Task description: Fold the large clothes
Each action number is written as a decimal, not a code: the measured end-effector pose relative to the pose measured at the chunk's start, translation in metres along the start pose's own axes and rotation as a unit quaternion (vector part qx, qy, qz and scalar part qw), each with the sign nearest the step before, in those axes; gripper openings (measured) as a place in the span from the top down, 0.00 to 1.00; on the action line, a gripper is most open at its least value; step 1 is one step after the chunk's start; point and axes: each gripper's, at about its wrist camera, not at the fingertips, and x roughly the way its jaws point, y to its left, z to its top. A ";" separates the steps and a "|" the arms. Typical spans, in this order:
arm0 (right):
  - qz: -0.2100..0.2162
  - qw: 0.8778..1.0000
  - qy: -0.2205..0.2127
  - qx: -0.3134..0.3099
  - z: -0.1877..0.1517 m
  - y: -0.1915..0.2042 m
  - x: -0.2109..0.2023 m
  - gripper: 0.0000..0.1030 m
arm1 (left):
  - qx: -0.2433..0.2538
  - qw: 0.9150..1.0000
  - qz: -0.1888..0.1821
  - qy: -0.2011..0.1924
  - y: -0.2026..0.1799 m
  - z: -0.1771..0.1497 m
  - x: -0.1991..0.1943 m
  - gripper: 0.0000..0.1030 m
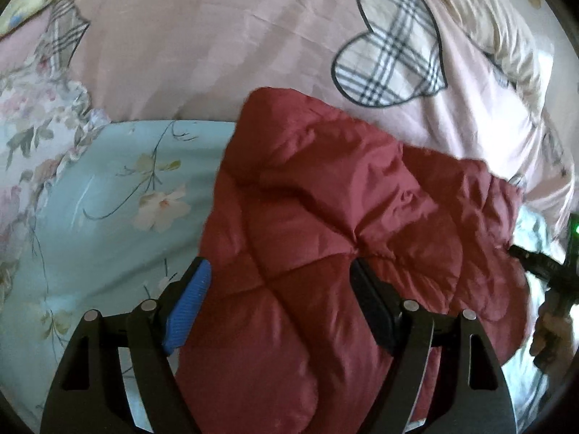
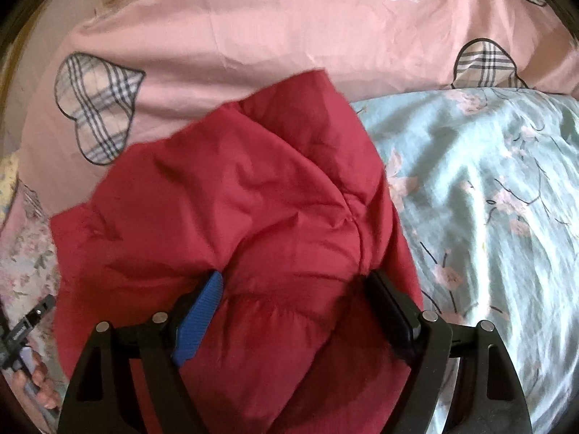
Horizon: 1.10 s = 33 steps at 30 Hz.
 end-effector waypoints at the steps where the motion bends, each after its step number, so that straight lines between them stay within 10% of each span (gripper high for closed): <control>1: 0.004 1.000 -0.002 0.001 -0.002 -0.002 -0.006 0.20 | -0.007 1.000 -0.008 0.000 0.005 -0.001 -0.003 0.22; 14: 0.022 0.998 0.019 0.060 -0.015 -0.042 -0.045 0.18 | -0.113 0.990 -0.076 0.034 0.063 -0.015 0.005 0.22; 33: 0.147 0.971 0.074 0.174 -0.027 -0.069 0.010 0.14 | -0.172 0.970 -0.136 0.103 0.056 -0.016 0.049 0.10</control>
